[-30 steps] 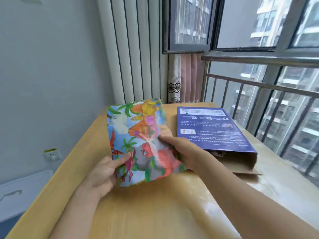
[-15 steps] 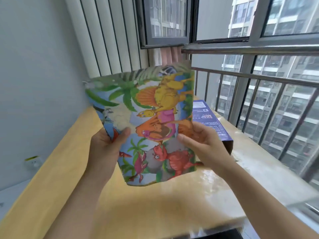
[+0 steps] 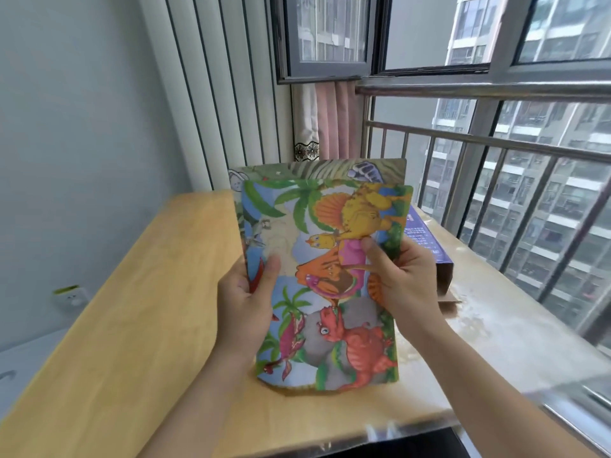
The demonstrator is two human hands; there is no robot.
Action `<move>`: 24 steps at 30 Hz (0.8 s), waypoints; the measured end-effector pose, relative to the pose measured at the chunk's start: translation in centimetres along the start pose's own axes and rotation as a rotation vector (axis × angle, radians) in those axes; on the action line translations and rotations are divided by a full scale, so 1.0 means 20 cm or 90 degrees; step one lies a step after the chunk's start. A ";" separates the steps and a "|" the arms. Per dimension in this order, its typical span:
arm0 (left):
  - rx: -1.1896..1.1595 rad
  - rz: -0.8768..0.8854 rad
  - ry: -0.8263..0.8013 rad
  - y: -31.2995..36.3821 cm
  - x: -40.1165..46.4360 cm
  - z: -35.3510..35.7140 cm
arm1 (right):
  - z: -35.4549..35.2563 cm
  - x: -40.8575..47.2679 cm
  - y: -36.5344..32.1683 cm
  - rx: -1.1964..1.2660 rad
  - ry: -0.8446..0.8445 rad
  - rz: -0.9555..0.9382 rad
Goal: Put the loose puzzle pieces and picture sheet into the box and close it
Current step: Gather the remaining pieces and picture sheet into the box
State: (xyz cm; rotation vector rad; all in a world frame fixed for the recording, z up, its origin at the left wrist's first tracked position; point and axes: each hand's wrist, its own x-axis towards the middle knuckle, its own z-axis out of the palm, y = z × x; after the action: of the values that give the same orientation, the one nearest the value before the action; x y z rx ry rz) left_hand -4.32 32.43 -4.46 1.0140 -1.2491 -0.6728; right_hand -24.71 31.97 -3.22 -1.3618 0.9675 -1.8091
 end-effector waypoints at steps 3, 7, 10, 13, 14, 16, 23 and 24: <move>0.027 0.019 -0.005 0.04 0.00 0.07 | -0.03 0.04 -0.02 -0.041 0.032 0.013; 0.050 -0.038 -0.043 0.06 0.01 0.19 | -0.15 0.06 -0.02 -0.039 0.024 0.114; 0.086 -0.104 -0.095 -0.02 0.01 0.28 | -0.29 0.02 0.05 -0.089 0.043 0.165; 0.152 -0.157 -0.197 -0.14 0.03 0.30 | -0.47 -0.02 0.10 -0.115 0.114 0.257; 0.198 -0.117 -0.235 -0.18 0.03 0.30 | -0.55 -0.04 0.10 -0.113 0.111 0.313; 0.316 0.008 -0.315 -0.22 0.05 0.27 | -0.64 -0.09 0.09 -0.131 0.055 0.431; 0.539 0.130 -0.321 -0.25 0.09 0.30 | -0.69 -0.19 -0.06 -0.164 -0.011 0.606; 0.562 0.107 -0.305 -0.25 0.10 0.31 | -0.68 -0.18 -0.06 -0.167 -0.006 0.606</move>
State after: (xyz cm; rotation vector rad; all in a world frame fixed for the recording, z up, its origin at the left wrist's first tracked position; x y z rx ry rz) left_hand -9.24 26.95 -8.02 1.4777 -2.1190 -0.2048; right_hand -37.07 37.90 -6.39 -0.7944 1.5412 -0.9704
